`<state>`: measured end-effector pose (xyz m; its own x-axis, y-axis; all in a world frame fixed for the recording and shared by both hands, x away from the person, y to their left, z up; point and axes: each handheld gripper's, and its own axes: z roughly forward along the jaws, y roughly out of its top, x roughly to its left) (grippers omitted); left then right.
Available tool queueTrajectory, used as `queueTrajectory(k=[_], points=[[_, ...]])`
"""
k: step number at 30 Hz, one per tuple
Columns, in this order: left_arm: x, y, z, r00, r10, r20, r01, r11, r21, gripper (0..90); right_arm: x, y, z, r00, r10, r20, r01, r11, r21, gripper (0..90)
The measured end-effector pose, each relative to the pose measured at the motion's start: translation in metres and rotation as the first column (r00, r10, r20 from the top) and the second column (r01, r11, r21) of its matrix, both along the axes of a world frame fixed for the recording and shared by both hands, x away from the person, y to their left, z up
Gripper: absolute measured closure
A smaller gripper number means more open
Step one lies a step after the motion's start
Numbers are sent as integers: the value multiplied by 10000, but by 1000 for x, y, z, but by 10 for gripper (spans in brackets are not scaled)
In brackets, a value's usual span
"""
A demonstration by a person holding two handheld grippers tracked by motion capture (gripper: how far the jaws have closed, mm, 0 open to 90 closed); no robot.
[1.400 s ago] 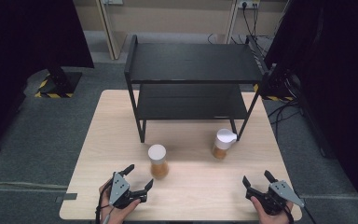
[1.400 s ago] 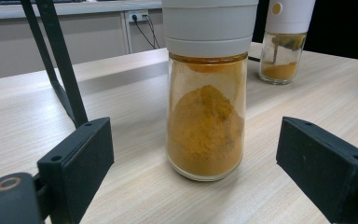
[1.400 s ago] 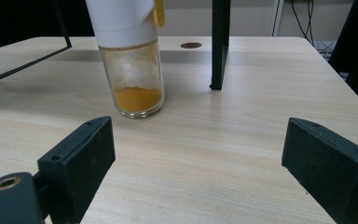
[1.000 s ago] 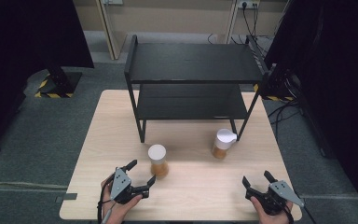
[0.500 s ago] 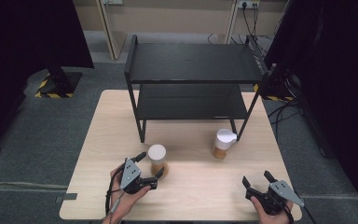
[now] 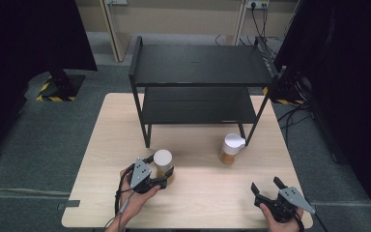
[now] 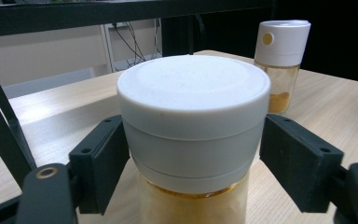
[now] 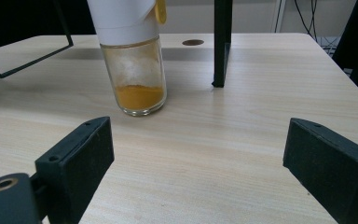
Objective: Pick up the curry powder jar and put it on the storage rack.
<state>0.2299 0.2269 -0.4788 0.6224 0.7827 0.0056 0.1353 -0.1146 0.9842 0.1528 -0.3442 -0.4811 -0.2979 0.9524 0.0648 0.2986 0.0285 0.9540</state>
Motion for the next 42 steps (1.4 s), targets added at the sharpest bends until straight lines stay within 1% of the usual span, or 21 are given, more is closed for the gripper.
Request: queueTrajectory(k=[4, 5, 10, 20, 23, 29, 30, 34, 39, 42], points=[[0, -1, -2, 10000, 46, -57, -46, 9999, -91, 284, 0, 0, 0, 10000, 2, -3, -2, 10000, -3, 86], [0, -1, -3, 10000, 52, -52, -52, 10000, -54, 293, 0, 0, 0, 10000, 1, -7, -1, 10000, 1, 86], [-1, -2, -5, 9999, 171, 9, -171, 9998, -117, 336, 0, 0, 0, 10000, 1, -1, -1, 10000, 6, 86], [-2, -3, -5, 9998, 190, -2, -190, 9997, -151, 345, 0, 0, 0, 10000, 8, 3, -8, 10000, 12, 86], [-2, -3, -4, 9997, 241, -89, -242, 9995, -191, 346, 0, 0, 0, 10000, 11, -2, -11, 10000, 8, 86], [-1, -3, 0, 9995, 266, -162, -267, 9996, -95, 345, 0, 0, 0, 10000, 1, -9, -1, 10000, 50, 86], [-1, -3, 0, 9995, 277, -146, -278, 9996, -93, 346, 0, 0, 0, 10000, 6, -12, -6, 10000, 49, 86], [-5, -2, 3, 9992, 388, -12, -388, 9987, -331, 346, 0, 0, 0, 10000, 2, -17, -2, 10000, 52, 85], [-9, 1, 13, 9985, 442, 315, -426, 9980, -473, 346, 0, 0, 0, 10000, -6, -18, 6, 10000, 28, 85], [-12, 1, 22, 9971, 574, 506, -546, 9970, -546, 346, 0, 0, 0, 10000, -16, -9, 16, 10000, 39, 85]])
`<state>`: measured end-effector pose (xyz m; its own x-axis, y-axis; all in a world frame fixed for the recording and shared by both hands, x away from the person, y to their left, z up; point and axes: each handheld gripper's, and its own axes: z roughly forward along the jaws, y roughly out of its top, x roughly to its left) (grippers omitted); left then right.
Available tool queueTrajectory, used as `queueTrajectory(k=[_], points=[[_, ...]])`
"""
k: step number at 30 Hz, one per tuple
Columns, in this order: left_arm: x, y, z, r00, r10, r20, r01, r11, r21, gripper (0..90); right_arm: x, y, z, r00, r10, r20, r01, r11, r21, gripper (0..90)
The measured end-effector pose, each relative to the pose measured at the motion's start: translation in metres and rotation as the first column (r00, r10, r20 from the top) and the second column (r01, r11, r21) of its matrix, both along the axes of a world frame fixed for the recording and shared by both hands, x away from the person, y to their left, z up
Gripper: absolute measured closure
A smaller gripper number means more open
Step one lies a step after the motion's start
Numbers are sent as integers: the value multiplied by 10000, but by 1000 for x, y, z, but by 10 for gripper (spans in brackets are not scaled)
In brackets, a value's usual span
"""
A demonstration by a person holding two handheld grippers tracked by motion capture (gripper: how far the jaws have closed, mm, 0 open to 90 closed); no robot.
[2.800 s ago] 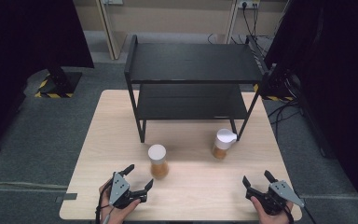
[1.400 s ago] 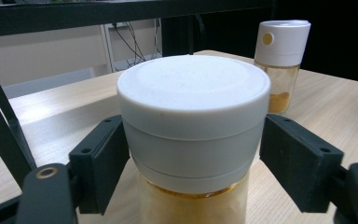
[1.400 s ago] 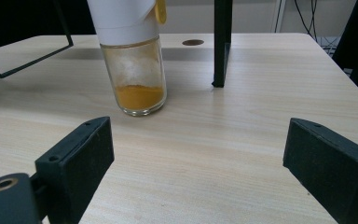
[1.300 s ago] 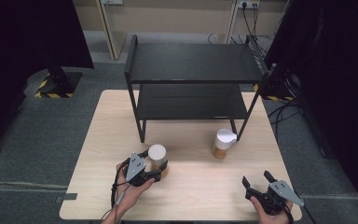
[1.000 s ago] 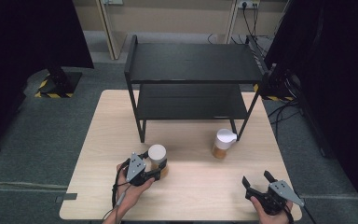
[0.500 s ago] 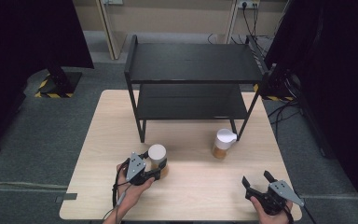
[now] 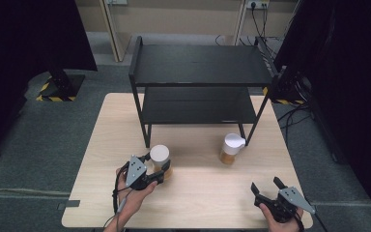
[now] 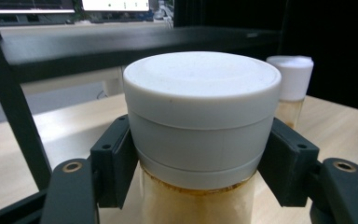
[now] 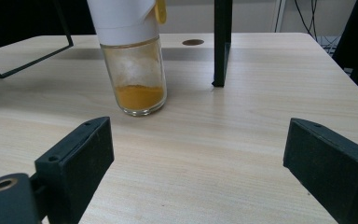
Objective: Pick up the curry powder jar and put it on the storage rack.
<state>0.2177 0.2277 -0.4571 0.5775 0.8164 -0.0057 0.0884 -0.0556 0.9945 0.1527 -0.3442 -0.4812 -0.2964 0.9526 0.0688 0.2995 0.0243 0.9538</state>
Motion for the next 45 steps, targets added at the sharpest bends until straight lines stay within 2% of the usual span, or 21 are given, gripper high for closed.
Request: queueTrajectory(k=[10, 22, 24, 31, 39, 45], points=[[0, -1, 25, 9979, 265, 597, -249, 9993, -261, 345, 0, 0, 0, 10000, -12, -1, 12, 10000, 0, 84], [3, -6, 58, 9895, 736, 1240, -670, 9961, -572, 346, 0, 0, 0, 10000, -18, -15, 19, 10000, 32, 83], [5, -4, 62, 9893, 653, 1301, -577, 9964, -613, 345, 0, 0, 0, 10000, -16, -16, 17, 10000, 36, 83], [6, -5, 75, 9850, 863, 1497, -756, 9943, -757, 346, 0, 0, 0, 10000, -32, -9, 32, 10000, 39, 83], [9, -9, 88, 9786, 1038, 1778, -857, 9906, -1065, 346, -1, 0, 0, 10000, -37, 6, 37, 10000, 55, 83], [11, -12, 100, 9725, 1180, 2010, -971, 9890, -1112, 346, 0, 0, 0, 10000, -35, 4, 35, 10000, 56, 83]])
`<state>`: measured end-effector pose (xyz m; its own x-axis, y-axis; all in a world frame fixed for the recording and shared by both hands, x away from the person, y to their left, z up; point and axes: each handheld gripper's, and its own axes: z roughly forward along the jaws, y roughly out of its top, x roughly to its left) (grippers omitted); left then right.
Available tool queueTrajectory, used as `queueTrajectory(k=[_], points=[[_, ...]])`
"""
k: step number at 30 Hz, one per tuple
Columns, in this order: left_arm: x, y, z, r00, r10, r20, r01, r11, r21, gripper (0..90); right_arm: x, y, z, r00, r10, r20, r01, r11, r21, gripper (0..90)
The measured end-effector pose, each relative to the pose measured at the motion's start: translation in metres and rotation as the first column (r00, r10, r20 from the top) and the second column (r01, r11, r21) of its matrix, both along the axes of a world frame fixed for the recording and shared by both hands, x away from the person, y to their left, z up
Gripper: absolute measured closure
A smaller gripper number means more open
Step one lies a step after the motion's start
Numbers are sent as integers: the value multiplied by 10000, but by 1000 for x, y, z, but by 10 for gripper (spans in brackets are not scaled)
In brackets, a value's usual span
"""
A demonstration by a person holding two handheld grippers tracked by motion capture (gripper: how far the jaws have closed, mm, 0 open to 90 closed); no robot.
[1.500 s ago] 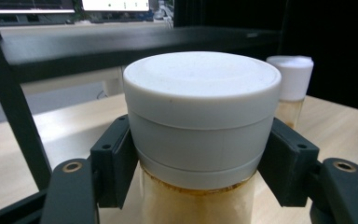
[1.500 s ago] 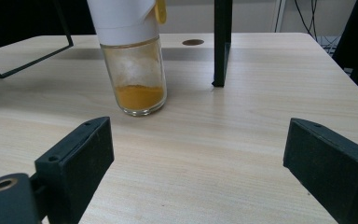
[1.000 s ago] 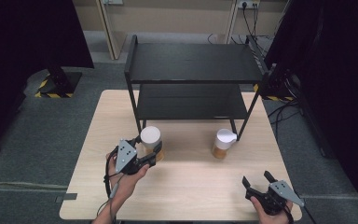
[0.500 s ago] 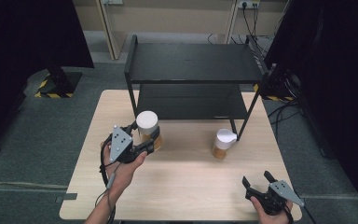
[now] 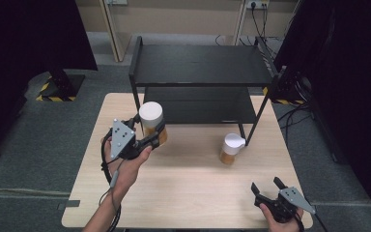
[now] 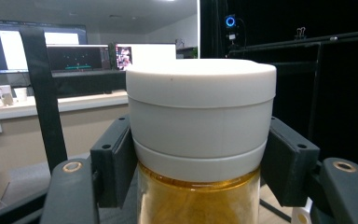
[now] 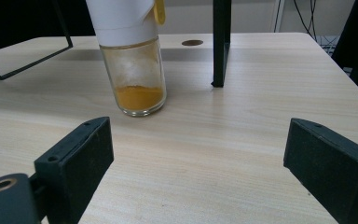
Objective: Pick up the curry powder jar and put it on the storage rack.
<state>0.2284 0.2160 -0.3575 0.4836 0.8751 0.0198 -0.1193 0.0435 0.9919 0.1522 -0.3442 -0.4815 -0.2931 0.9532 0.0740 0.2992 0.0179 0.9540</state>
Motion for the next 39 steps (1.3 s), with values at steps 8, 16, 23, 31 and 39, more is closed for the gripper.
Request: queueTrajectory(k=[8, 16, 23, 31, 39], points=[[1, -4, 12, 9994, 270, 232, -268, 9996, -93, 346, 0, 0, 0, 10000, 5, 1, -5, 10000, -7, 83], [3, -7, 23, 9974, 560, 455, -547, 9981, -300, 346, 0, 0, 0, 10000, 1, 8, -1, 10000, -1, 83], [5, -9, 34, 9962, 643, 592, -618, 9972, -431, 346, 0, 0, 0, 10000, 6, 5, -6, 10000, -11, 83], [9, -13, 49, 9944, 712, 775, -677, 9966, -470, 346, 0, 0, 0, 10000, 11, 4, -11, 10000, -13, 83], [13, -16, 64, 9942, 719, 799, -682, 9965, -487, 346, 0, 0, 0, 10000, 2, 2, -2, 10000, -3, 83]])
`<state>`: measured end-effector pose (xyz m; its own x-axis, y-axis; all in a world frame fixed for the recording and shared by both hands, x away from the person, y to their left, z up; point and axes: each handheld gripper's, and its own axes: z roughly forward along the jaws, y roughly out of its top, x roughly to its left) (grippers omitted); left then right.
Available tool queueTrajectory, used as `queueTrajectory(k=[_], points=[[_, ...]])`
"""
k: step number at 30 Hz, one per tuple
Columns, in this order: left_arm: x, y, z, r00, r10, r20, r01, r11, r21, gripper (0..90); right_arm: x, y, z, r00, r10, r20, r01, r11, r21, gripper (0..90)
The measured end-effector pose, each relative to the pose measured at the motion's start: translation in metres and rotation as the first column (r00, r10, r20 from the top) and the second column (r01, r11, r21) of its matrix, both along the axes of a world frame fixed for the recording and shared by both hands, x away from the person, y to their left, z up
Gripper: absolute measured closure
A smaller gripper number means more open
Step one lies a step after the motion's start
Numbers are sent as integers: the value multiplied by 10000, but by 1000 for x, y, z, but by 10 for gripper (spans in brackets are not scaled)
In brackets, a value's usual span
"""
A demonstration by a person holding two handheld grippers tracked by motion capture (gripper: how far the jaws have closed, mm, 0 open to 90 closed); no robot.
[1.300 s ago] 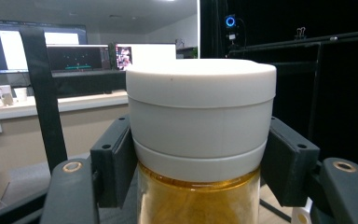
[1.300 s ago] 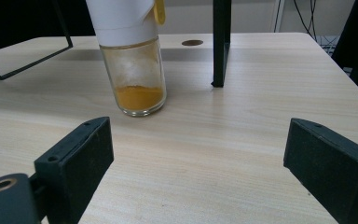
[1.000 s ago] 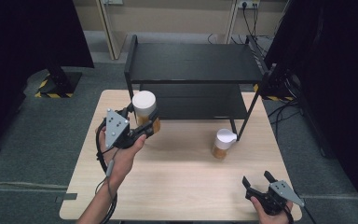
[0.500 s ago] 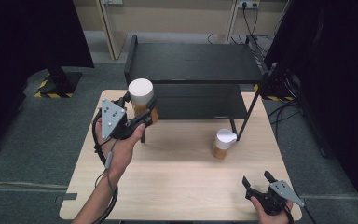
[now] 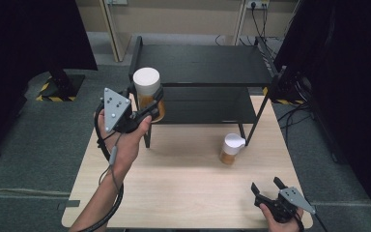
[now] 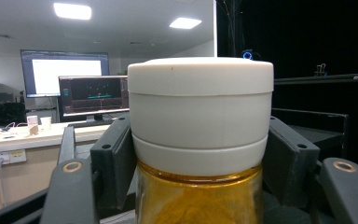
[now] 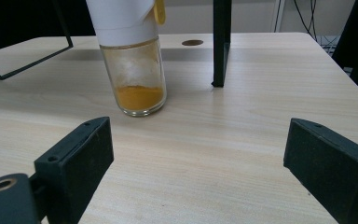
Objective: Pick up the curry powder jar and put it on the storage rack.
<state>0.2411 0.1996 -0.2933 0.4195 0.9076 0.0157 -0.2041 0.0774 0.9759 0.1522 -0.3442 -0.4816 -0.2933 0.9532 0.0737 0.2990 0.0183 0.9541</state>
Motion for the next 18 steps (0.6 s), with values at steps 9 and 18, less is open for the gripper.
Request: queueTrajectory(k=[9, 18], points=[[6, -5, 13, 9999, 119, 2, -119, 9999, -72, 346, 0, 0, 0, 10000, 4, -11, -4, 10000, 9, 83], [14, -13, 29, 9997, 243, 4, -243, 9996, -150, 346, 0, 0, 0, 10000, 3, -5, -3, 10000, 3, 83]])
